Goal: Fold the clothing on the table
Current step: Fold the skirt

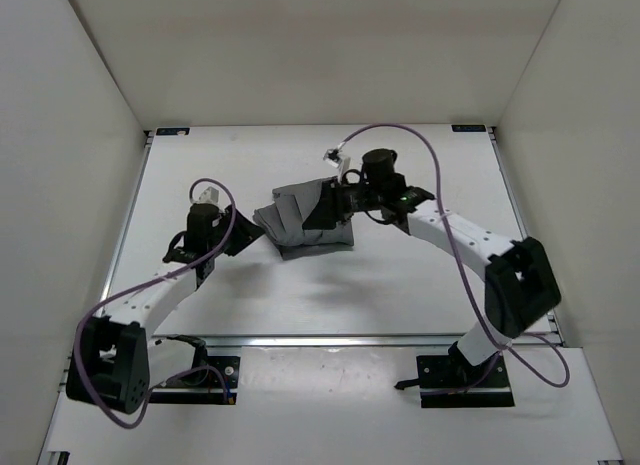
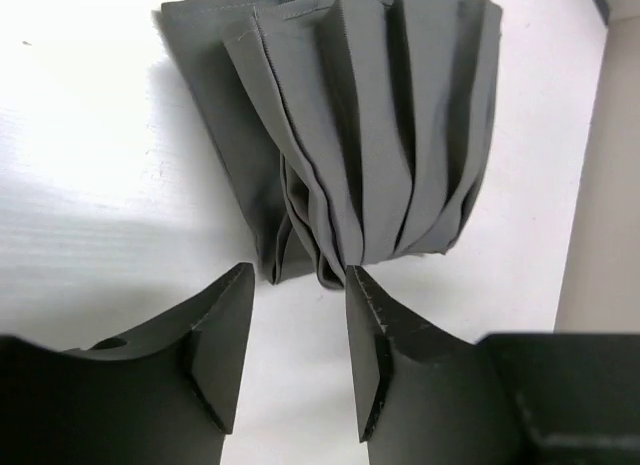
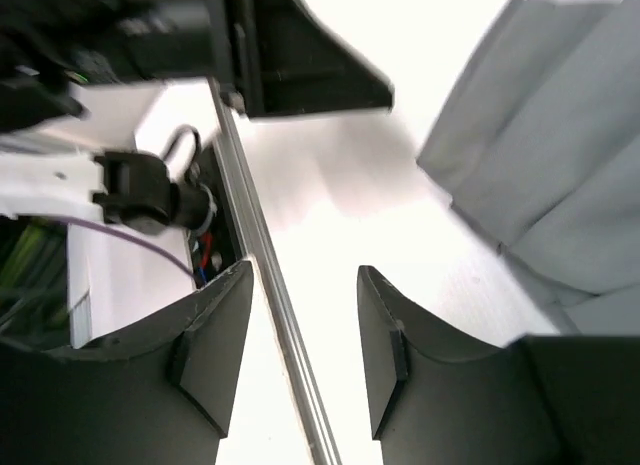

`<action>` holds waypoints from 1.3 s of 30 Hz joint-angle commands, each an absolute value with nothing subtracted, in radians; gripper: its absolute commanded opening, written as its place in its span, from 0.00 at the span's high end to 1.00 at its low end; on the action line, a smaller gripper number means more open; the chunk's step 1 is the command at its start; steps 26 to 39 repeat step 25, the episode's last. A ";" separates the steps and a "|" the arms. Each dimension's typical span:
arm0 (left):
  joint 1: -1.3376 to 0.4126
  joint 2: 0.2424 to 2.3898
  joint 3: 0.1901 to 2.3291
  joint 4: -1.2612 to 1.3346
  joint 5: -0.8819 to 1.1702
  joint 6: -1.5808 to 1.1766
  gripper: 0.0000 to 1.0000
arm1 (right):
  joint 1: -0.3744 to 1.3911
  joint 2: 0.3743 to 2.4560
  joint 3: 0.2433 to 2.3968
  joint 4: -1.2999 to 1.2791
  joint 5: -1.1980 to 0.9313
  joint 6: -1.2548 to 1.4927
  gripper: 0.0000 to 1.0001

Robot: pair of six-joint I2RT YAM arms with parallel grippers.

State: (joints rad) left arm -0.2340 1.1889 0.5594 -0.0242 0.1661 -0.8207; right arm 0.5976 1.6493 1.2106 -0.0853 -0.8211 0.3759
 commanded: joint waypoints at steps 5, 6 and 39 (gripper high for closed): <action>-0.199 1.086 0.584 -0.247 0.239 -0.663 0.16 | 0.508 1.401 1.051 0.005 -0.741 0.407 0.57; -0.199 1.091 0.597 -0.289 0.244 -0.641 0.01 | 0.493 1.373 1.026 0.002 -0.730 0.405 0.57; -0.210 0.982 0.788 -0.768 0.198 -0.344 0.01 | 0.410 1.232 0.856 -0.167 -0.663 0.359 0.54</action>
